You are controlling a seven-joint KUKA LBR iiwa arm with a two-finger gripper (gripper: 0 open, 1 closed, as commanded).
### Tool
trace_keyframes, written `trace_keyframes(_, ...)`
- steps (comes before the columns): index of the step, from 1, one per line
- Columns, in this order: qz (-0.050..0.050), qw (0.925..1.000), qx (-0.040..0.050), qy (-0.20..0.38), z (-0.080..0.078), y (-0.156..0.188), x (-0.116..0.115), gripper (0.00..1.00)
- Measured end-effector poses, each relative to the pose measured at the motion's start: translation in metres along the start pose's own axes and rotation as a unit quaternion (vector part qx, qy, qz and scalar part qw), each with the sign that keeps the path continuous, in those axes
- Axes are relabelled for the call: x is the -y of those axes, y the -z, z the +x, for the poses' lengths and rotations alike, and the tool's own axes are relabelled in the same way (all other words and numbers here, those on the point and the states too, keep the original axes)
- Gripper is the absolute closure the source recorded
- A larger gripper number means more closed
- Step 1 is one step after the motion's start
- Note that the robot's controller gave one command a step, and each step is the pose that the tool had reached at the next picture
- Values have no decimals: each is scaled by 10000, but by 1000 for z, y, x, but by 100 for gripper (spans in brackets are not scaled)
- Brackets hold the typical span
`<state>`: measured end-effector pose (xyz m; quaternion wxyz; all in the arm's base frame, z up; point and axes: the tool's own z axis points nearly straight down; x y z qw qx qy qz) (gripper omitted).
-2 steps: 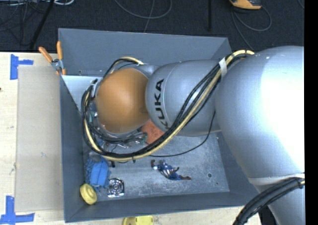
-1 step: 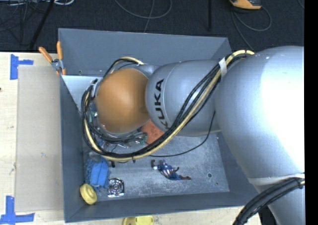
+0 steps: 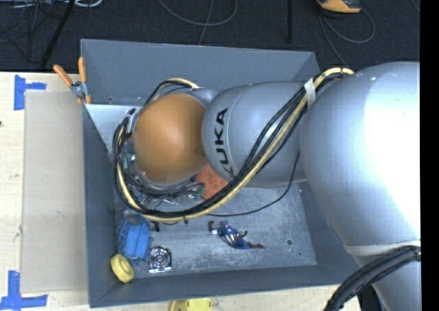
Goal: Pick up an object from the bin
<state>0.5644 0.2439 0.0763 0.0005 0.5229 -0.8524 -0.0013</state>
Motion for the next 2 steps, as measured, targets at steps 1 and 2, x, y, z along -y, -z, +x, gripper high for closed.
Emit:
trace_keyframes(1, -13, 10000, -21, -7, 1, 19, -1, 100)
trace_keyframes(2, 21, 10000, 14, -8, -1, 34, 0, 100)
